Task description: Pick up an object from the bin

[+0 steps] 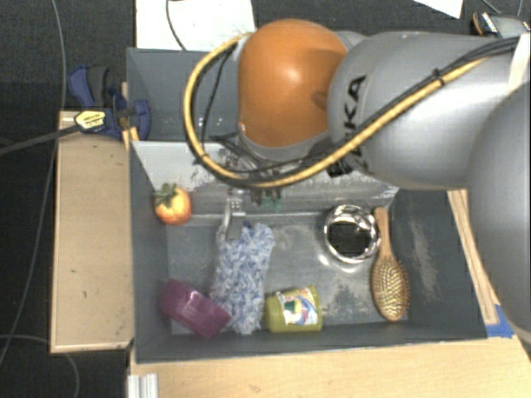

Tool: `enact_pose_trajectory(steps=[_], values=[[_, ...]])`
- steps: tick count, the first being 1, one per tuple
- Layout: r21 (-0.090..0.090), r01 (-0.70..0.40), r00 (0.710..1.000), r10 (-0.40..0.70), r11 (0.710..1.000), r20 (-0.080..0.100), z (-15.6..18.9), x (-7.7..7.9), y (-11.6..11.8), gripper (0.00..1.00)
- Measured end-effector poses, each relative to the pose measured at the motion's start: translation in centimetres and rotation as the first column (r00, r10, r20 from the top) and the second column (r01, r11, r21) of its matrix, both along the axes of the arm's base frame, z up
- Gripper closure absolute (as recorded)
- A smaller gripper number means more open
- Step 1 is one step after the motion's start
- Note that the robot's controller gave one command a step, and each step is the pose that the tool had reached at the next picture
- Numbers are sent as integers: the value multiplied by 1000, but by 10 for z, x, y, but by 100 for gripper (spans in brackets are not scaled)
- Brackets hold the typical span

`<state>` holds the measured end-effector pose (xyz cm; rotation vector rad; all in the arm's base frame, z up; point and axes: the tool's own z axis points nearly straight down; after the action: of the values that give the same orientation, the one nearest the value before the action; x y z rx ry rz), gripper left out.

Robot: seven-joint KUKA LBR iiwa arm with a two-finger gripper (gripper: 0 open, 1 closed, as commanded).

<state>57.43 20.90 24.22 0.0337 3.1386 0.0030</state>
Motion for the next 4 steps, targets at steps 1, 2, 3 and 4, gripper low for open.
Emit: enact_pose_trajectory(steps=[1, 2, 3, 4], values=[[0, 0, 1000, 0, 1000, 0, 0, 0, 0, 0], [2, 25, 1000, -25, 1000, 2, -32, -2, 2, 0], [2, 36, 999, -36, 999, 3, -42, -9, -6, 0], [0, -6, 1000, 6, 1000, -3, -101, -39, -14, 0]])
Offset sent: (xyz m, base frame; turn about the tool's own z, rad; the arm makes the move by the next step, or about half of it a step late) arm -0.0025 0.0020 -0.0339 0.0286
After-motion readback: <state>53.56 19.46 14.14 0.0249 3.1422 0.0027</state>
